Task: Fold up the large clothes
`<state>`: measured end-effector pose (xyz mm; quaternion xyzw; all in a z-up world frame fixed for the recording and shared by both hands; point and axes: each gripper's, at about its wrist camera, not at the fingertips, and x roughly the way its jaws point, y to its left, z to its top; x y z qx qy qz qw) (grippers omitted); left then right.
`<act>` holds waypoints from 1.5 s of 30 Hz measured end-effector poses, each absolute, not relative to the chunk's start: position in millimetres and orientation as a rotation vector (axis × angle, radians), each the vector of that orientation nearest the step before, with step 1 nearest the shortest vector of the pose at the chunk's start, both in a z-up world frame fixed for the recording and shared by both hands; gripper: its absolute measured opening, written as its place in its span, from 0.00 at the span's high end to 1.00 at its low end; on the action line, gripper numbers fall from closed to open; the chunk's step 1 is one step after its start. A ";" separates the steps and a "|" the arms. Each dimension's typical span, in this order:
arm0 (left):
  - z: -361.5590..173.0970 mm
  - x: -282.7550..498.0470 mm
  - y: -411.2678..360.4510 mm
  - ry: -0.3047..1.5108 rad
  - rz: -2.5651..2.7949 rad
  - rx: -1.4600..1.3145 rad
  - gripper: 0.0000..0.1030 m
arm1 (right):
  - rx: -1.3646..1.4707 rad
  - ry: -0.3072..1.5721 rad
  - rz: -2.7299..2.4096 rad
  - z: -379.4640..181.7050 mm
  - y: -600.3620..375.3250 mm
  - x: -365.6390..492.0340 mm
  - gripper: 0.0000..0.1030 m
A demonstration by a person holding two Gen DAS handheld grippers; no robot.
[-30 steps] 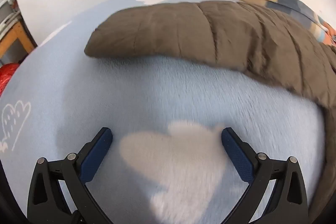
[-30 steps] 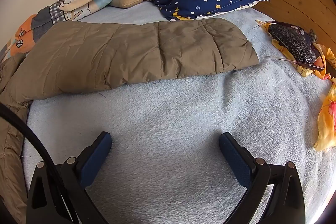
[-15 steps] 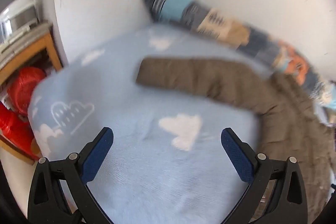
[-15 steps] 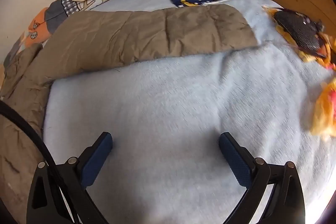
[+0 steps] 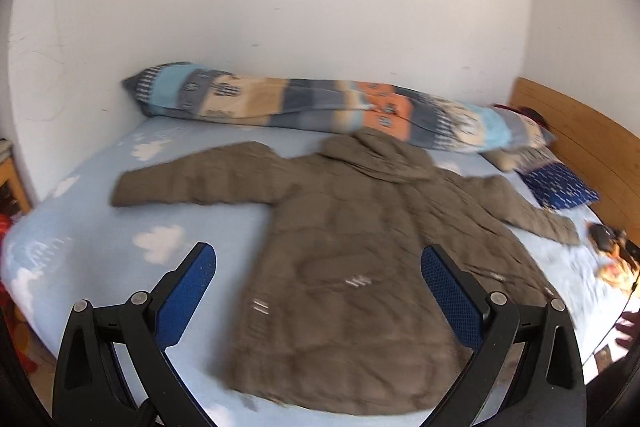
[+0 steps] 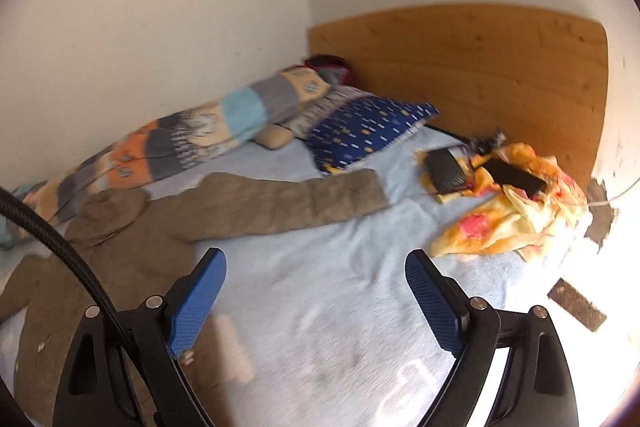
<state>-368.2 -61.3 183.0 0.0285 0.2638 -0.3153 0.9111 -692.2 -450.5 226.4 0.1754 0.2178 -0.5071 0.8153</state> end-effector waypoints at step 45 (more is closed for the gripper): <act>69.4 -400.3 -101.5 0.699 -0.509 0.205 0.00 | 0.148 0.858 -0.635 125.8 -268.1 -536.1 0.05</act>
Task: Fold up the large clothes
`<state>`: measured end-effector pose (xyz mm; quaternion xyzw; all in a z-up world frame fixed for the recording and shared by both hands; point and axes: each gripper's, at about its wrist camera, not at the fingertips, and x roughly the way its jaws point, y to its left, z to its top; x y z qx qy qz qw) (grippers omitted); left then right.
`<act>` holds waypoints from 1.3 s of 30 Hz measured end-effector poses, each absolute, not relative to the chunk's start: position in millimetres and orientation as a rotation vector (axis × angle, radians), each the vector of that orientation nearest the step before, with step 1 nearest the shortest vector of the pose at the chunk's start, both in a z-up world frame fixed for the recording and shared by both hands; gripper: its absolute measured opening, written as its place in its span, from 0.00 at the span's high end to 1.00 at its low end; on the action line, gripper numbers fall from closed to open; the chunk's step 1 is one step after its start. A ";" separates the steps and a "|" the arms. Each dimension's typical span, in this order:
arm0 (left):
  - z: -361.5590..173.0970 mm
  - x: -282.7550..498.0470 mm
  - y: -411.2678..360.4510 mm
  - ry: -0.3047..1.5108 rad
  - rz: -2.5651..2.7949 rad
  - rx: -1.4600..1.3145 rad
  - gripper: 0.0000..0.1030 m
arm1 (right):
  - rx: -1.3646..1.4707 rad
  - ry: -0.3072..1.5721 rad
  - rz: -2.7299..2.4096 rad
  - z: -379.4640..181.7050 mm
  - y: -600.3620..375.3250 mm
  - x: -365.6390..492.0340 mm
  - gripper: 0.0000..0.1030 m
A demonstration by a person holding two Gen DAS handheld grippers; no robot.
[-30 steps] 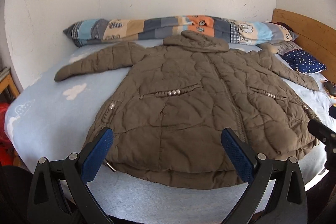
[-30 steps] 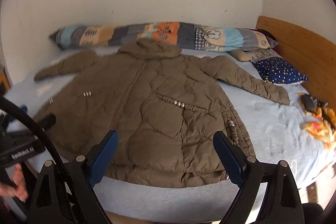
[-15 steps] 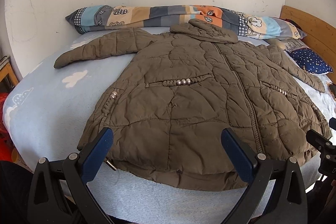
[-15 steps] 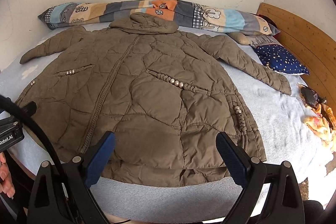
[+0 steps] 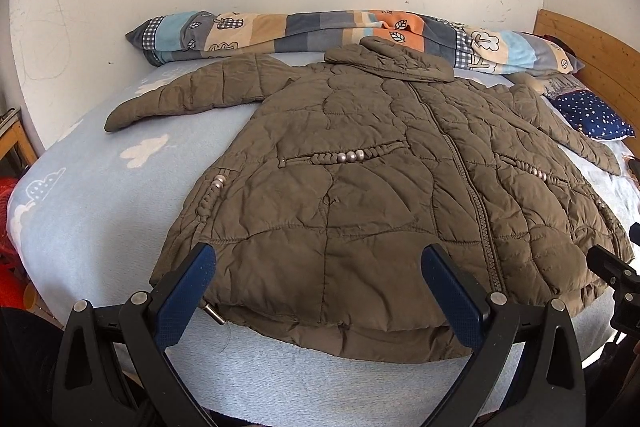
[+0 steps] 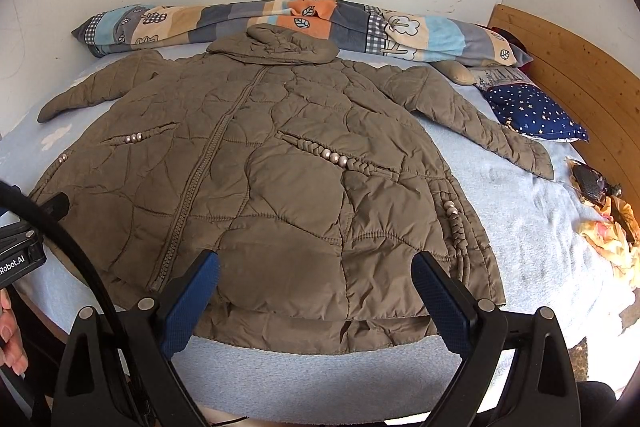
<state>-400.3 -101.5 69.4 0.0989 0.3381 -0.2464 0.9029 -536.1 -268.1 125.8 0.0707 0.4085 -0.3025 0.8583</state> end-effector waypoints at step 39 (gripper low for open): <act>71.4 -401.1 -102.9 0.689 -0.512 0.210 0.00 | 0.144 0.860 -0.632 124.8 -269.5 -540.9 0.05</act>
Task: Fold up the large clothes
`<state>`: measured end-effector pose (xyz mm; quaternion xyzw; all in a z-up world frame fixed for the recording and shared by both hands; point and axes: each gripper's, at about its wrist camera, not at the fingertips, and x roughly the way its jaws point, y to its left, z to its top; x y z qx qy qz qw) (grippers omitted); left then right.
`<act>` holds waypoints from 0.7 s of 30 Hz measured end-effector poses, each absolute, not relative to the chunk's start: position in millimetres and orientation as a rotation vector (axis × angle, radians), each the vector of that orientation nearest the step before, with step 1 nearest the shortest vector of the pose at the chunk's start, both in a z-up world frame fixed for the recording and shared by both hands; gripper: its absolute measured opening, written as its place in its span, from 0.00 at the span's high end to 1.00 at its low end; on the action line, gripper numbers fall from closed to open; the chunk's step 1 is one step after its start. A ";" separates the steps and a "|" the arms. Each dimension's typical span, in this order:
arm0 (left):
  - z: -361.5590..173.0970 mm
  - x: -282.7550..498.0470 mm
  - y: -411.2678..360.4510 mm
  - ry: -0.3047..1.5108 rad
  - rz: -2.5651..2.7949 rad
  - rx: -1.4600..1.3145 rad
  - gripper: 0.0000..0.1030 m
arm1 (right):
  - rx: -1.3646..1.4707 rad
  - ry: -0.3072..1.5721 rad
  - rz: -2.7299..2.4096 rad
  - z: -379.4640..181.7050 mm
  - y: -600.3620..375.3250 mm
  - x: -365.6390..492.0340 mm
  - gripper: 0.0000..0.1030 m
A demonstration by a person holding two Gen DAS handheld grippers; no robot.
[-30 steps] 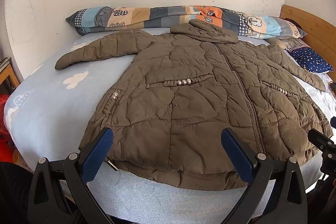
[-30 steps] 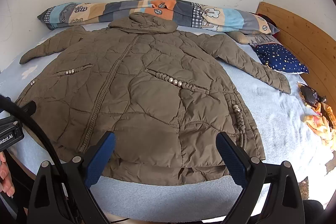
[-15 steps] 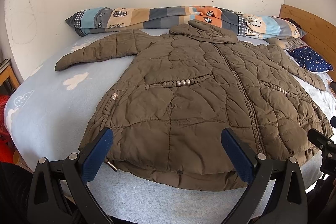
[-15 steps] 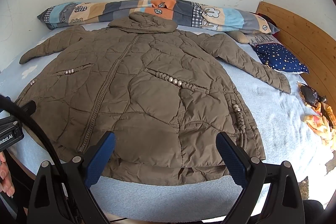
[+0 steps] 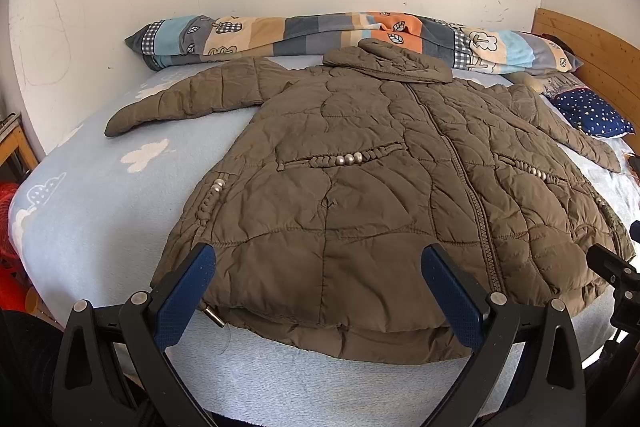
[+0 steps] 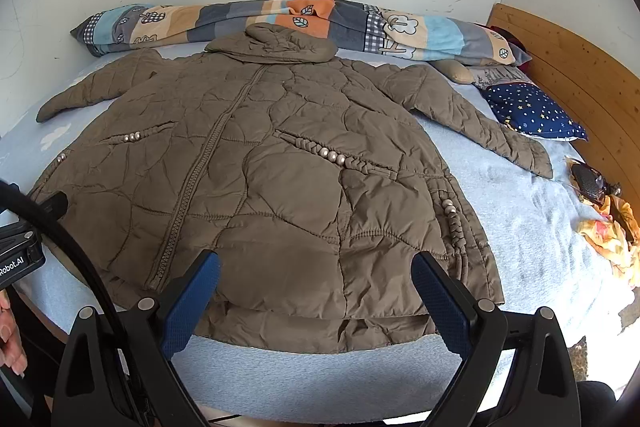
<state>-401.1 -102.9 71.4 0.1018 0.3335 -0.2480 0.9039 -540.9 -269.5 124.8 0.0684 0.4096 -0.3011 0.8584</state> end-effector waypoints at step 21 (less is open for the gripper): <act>209.7 -244.3 -139.6 0.420 -0.403 0.111 0.00 | 0.595 0.472 -0.966 232.2 -518.1 -632.6 0.04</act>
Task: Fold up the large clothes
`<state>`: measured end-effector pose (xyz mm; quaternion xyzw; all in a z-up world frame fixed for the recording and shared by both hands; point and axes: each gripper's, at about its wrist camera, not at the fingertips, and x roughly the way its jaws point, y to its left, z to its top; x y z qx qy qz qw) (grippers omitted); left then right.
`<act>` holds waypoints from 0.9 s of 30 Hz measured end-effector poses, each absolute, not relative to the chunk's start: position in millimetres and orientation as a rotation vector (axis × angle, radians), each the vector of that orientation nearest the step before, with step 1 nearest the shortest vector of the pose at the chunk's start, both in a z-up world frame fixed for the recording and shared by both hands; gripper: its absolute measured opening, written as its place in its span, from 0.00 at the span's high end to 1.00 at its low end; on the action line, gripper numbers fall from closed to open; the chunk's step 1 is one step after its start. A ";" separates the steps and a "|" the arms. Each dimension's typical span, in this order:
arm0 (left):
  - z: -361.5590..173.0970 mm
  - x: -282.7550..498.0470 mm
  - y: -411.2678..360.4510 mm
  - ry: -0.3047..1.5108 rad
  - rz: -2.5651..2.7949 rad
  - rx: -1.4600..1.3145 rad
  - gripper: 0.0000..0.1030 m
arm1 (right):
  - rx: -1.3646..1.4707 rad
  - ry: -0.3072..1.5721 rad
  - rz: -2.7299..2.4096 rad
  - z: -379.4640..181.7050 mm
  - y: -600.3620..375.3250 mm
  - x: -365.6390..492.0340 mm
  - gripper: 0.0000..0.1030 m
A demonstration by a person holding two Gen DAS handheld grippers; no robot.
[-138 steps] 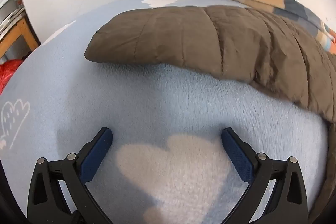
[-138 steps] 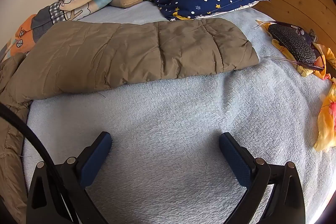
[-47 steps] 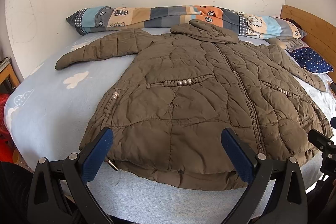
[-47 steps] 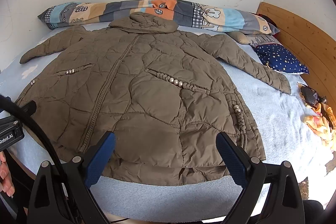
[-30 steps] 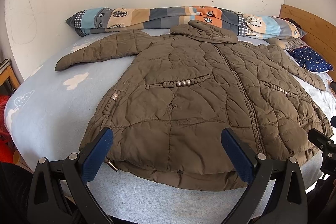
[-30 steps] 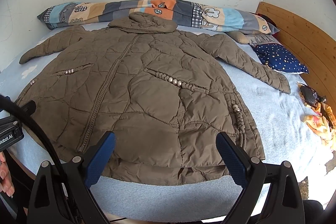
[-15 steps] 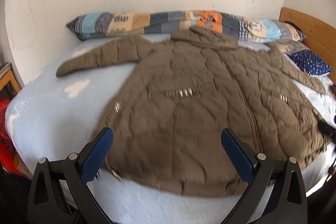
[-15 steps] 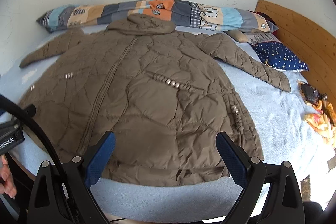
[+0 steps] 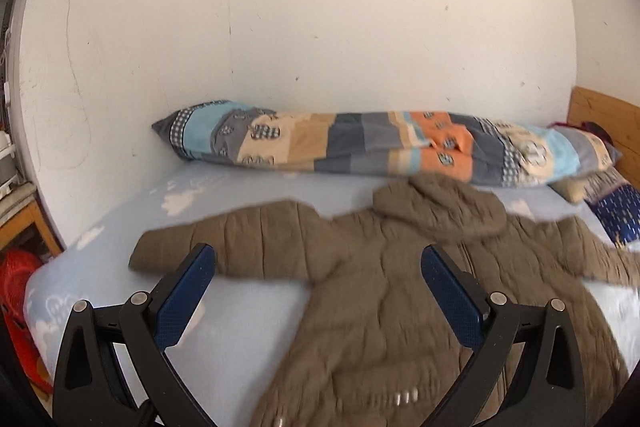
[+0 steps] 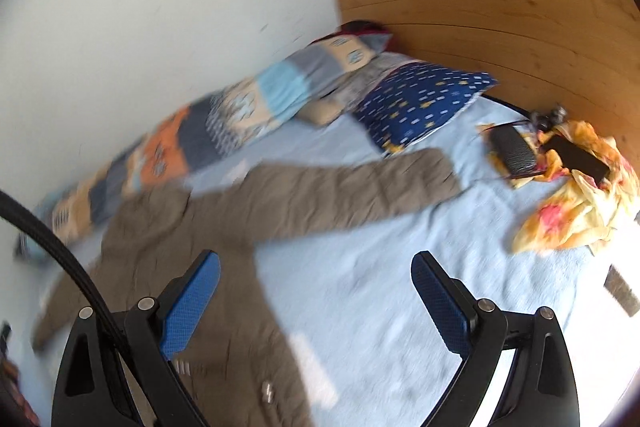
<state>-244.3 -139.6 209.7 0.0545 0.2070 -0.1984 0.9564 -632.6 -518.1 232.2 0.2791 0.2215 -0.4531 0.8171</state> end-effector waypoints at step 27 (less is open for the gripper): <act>127.3 -192.5 -210.3 0.651 -0.425 0.177 0.00 | 1.299 0.269 -1.090 69.5 -778.9 -709.0 0.36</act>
